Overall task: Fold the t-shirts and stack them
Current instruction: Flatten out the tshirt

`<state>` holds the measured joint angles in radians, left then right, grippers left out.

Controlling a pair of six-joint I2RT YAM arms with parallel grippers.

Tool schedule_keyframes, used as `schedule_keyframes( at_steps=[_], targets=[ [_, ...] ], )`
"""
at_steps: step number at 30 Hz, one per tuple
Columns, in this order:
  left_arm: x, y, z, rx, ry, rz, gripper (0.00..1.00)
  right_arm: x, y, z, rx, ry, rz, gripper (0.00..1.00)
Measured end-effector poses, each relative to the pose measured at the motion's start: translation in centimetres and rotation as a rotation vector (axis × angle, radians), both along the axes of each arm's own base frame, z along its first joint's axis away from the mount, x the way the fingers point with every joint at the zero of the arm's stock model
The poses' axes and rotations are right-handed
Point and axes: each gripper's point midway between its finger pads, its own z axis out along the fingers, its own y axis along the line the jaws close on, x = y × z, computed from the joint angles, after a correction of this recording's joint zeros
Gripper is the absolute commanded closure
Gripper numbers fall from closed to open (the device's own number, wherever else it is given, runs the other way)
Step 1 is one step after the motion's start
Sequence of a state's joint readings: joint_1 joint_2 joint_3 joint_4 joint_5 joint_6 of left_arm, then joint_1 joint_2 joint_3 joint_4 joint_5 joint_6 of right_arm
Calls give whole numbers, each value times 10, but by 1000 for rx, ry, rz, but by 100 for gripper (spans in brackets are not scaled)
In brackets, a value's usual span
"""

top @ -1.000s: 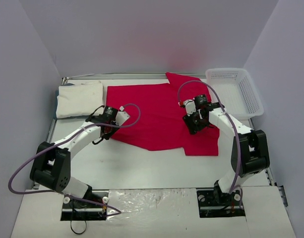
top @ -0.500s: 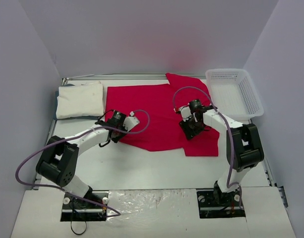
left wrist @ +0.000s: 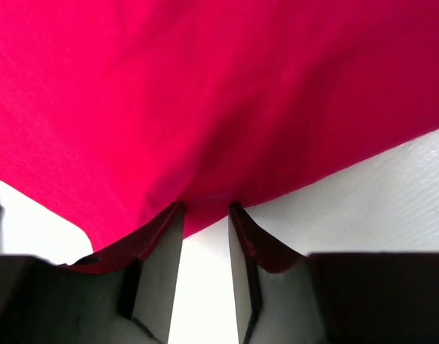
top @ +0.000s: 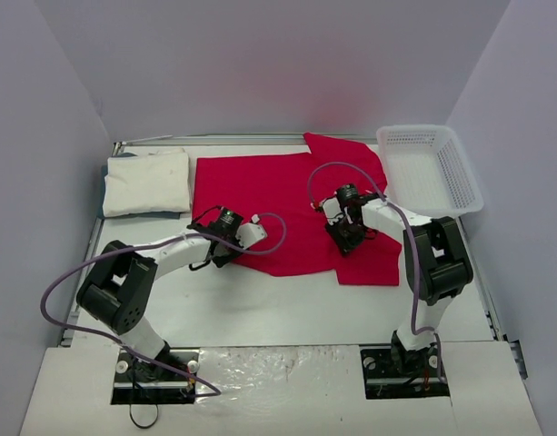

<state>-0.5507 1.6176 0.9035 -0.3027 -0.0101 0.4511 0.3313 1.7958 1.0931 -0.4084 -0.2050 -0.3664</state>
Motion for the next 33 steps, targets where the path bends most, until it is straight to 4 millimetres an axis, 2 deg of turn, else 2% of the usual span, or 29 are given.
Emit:
schedule_keyframes(
  at_steps=[2,5,12,16,18,26,30,33],
  targets=[
    [2,-1,0,7,-8,-9,68,1,0,0,-7,-1,0,91],
    [3,-3,-2,13,-13,-13,96,1,0,0,-10,-4,-1,99],
    [4,-6,-2,26,-11,-27,98,2,-1,-1,-15,-2,-3,100],
    [1,-5,5,36,10,-33,97,2,-1,-1,-19,0,-3,100],
    [4,-7,16,35,2,-40,98,3,-2,-1,-22,-1,-4,100],
    [38,-25,88,-16,-134,-67,98,3,-2,-1,-32,-5,-2,100],
    [50,-29,105,-11,-173,-78,98,3,-2,-1,-35,-6,-4,100],
    [62,-32,107,10,-185,-80,98,3,-2,-1,-36,-6,-5,100]
  ],
)
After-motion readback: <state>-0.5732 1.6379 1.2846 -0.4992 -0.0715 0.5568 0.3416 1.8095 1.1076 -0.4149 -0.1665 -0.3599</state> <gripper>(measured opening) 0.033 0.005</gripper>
